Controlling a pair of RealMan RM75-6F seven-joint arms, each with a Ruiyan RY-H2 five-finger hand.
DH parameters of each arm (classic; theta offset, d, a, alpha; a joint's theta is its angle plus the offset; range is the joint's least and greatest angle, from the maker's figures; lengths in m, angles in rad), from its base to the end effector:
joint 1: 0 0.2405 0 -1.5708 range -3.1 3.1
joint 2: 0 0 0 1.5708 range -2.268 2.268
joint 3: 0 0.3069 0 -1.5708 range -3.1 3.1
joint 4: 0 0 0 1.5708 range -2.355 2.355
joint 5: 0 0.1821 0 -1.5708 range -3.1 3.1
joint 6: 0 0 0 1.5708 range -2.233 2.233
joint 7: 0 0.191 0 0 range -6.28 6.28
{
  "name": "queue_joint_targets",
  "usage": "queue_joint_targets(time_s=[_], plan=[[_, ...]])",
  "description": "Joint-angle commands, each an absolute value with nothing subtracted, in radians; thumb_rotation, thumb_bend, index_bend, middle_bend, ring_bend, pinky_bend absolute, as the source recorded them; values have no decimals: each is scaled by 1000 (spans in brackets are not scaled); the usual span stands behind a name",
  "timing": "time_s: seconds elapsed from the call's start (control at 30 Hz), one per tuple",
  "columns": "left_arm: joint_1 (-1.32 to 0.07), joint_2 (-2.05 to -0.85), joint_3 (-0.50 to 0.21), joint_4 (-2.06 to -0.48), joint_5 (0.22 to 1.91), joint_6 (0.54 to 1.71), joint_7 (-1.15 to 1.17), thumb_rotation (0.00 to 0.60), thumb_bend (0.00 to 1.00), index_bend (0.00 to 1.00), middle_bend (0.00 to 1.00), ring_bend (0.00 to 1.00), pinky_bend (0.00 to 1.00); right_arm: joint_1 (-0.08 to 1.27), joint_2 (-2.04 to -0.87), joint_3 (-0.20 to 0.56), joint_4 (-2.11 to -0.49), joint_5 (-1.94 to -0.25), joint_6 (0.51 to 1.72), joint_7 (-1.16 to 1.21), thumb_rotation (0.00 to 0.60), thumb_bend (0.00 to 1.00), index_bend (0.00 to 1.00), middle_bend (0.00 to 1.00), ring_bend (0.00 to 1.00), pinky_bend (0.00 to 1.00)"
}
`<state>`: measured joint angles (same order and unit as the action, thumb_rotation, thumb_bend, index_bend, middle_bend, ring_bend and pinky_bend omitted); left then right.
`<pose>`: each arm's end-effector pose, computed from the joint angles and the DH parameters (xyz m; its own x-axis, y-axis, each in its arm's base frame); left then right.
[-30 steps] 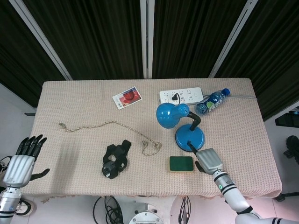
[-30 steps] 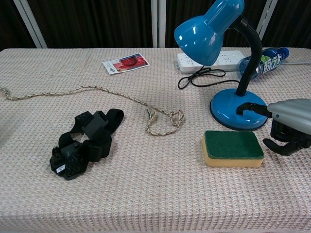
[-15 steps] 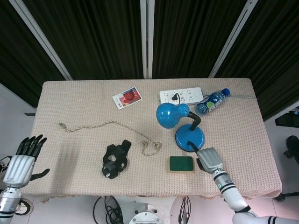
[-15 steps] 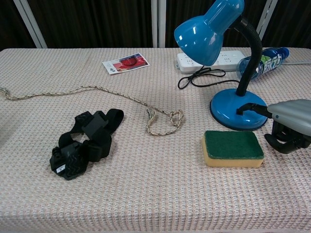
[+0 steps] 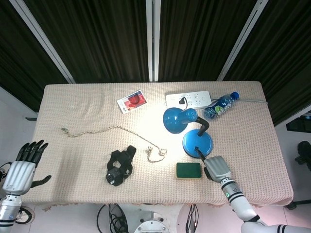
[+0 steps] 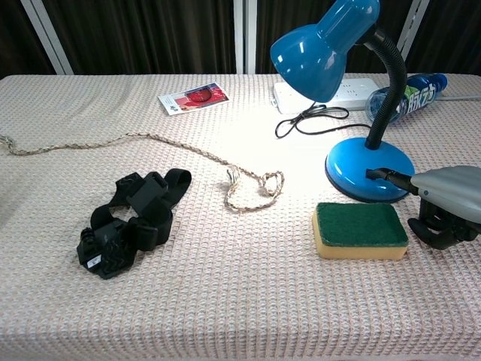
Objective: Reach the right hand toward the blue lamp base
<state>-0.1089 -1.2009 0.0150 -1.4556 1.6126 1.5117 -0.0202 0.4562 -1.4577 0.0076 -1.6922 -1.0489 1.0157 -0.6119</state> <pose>-0.3477 0.2267 0.1740 0.4548 0.0255 0.8902 0.8835 -0.1389 -0.4474 -0.2812 -0.2972 -0.0072 0.5377 -0.4655 0.7029 -0.8417 -0.2476 0.4799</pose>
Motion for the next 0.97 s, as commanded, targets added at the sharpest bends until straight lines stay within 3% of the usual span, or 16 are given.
queue_joint_targets(time_s=[0.03, 0.23, 0.43, 0.53, 0.57, 0.63, 0.7, 0.8, 0.97], plan=[[-108, -1201, 15, -1456, 1614, 1514, -20, 600, 0, 0, 0, 0, 0, 456, -1458, 7, -1692, -1058, 1025, -604, 600, 589, 0, 949, 868, 849], [-106, -1198, 14, -1459, 1614, 1519, -21, 600, 0, 0, 0, 0, 0, 425, -1413, 19, -1733, -1153, 1122, -536, 600, 588, 0, 949, 868, 849], [-104, -1196, 13, -1458, 1610, 1521, -29, 600, 0, 0, 0, 0, 0, 306, -1249, -42, -1865, -1351, 1307, -362, 600, 520, 0, 924, 843, 842], [-105, -1196, 12, -1455, 1607, 1517, -34, 600, 0, 0, 0, 0, 0, 213, -1217, -73, -1802, -1500, 1493, -315, 600, 440, 0, 746, 693, 729], [-105, -1196, 12, -1454, 1606, 1516, -38, 600, 0, 0, 0, 0, 0, 177, -1218, -81, -1762, -1533, 1556, -302, 600, 393, 0, 585, 539, 607], [-104, -1196, 10, -1452, 1604, 1518, -42, 600, 0, 0, 0, 0, 0, 126, -1229, -68, -1685, -1567, 1665, -273, 600, 260, 0, 164, 141, 271], [-103, -1196, 9, -1451, 1606, 1524, -44, 600, 0, 0, 0, 0, 0, 73, -1275, -14, -1559, -1571, 1803, -214, 600, 158, 0, 0, 0, 58], [-103, -1198, 10, -1451, 1608, 1524, -39, 600, 0, 0, 0, 0, 0, 27, -1268, 31, -1520, -1455, 1804, -91, 600, 65, 0, 0, 0, 0], [-109, -1206, 11, -1447, 1605, 1509, -28, 600, 0, 0, 0, 0, 0, 12, -1204, 23, -1526, -1385, 1691, -26, 600, 27, 0, 0, 0, 0]])
